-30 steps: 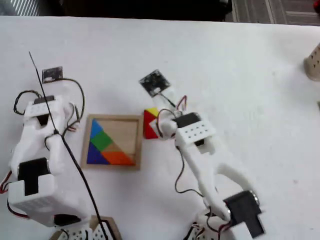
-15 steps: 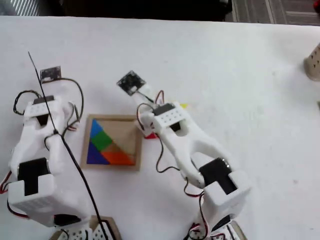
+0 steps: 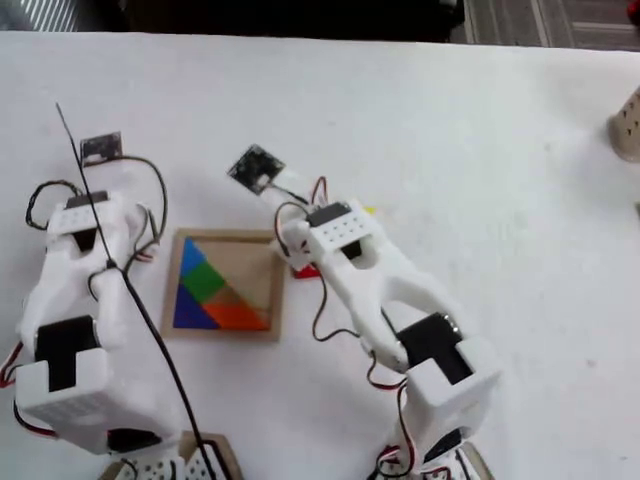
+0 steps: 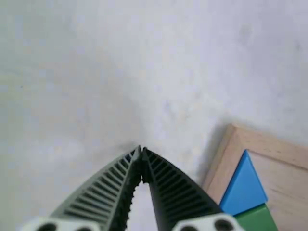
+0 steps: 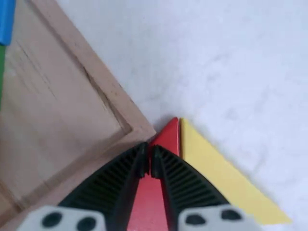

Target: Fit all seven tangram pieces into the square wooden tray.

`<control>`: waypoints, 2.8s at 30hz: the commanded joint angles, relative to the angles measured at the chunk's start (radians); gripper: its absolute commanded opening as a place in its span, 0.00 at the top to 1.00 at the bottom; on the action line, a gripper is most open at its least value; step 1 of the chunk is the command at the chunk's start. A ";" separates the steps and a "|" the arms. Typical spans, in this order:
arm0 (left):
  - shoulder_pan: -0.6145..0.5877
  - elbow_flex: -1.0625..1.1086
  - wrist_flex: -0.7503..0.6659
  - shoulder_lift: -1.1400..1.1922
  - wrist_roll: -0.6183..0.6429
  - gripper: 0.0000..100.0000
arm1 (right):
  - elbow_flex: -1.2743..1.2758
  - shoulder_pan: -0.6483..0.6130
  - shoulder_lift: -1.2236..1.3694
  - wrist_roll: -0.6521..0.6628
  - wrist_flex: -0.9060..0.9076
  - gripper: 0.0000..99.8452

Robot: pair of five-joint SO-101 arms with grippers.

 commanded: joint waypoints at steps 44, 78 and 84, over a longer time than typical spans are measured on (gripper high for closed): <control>-0.007 -0.029 -0.015 -0.035 0.008 0.97 | 0.402 0.269 -0.430 0.040 0.242 0.98; -0.007 -0.028 -0.015 -0.033 0.008 0.97 | 0.706 0.160 -0.759 0.204 0.298 0.71; -0.007 -0.029 -0.014 -0.033 0.008 0.97 | 0.738 0.107 -0.766 0.242 0.306 0.71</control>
